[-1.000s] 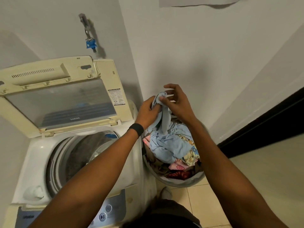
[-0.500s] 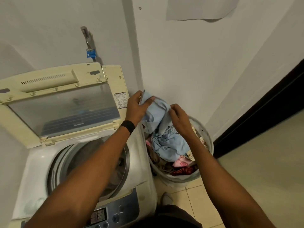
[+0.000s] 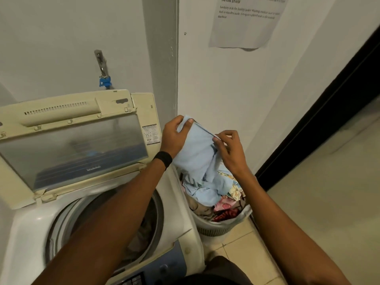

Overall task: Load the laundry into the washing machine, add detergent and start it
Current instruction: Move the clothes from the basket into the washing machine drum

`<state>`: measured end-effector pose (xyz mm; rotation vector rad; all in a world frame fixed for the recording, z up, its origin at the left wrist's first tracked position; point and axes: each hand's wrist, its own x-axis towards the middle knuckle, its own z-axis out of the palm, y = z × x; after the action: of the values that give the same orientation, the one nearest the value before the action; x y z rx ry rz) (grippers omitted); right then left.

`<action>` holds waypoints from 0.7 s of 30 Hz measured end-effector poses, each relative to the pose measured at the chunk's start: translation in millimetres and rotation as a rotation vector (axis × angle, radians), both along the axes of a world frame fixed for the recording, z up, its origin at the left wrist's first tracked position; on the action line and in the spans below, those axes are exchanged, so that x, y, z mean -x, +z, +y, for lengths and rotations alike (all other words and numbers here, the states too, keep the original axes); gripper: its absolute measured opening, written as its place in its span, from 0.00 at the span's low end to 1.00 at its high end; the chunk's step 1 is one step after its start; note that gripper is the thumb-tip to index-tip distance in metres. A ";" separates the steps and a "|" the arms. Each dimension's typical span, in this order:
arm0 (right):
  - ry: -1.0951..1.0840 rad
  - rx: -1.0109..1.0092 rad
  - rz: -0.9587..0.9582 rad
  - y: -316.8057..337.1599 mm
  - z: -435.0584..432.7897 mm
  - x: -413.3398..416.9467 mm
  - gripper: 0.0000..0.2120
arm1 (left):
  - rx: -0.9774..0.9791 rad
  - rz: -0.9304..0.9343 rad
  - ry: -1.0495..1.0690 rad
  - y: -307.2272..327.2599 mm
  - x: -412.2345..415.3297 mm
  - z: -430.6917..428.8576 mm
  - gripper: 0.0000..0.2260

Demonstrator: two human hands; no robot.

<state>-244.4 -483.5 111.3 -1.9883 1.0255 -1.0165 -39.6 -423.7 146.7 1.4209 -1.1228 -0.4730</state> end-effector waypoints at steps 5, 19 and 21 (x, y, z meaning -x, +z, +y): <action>0.016 -0.163 -0.138 26.0 7.8 -7.2 0.07 | 0.041 -0.069 -0.035 16.9 -3.8 2.2 0.16; 0.066 -0.205 -0.058 1.3 36.4 2.9 0.15 | 0.023 -0.076 0.024 3.8 -4.6 12.7 0.09; 0.065 -0.175 -0.110 15.3 39.5 1.5 0.14 | -0.012 -0.049 -0.020 -8.6 1.5 16.3 0.10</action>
<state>-246.0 -444.0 126.6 -1.7920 0.9503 -0.9563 -41.0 -407.4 138.1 1.4394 -1.1762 -0.4613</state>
